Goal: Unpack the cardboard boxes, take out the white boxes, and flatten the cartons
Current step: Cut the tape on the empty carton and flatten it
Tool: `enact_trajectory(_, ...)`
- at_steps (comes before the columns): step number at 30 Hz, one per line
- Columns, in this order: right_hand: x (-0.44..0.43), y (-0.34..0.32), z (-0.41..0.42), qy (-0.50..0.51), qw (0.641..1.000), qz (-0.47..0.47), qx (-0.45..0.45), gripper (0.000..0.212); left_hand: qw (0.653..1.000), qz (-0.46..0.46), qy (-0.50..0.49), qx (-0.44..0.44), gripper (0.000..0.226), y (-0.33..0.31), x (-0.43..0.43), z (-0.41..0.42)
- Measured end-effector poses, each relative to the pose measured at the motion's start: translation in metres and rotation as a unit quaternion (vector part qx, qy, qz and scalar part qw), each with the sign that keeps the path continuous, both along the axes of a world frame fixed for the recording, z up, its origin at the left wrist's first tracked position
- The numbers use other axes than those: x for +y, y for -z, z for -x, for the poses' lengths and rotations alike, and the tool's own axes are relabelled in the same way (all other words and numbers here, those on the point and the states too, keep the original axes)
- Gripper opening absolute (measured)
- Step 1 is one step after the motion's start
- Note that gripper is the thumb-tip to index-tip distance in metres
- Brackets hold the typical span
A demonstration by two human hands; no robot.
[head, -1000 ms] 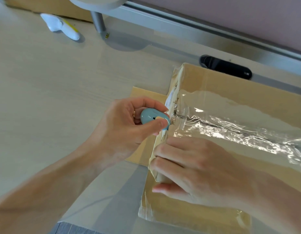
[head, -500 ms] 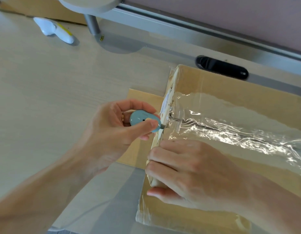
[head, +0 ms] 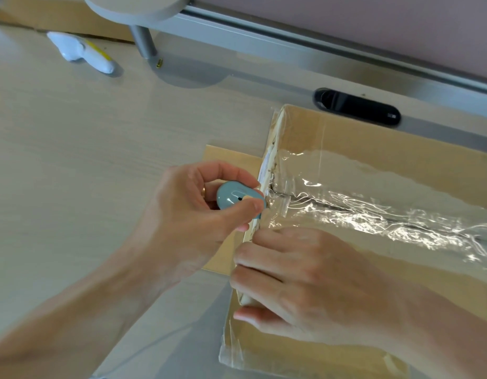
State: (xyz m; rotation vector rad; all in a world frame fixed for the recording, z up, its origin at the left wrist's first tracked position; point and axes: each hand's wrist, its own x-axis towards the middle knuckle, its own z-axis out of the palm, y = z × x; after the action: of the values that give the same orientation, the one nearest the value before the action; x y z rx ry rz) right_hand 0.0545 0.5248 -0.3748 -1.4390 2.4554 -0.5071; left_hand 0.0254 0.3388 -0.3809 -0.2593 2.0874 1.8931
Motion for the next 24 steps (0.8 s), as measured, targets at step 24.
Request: enact_trajectory(24, 0.004, 0.006, 0.010, 0.005, 0.996, 0.033, 0.086, 0.025, 0.991, -0.066, -0.105, -0.047, 0.017, -0.005, 0.012, -0.001)
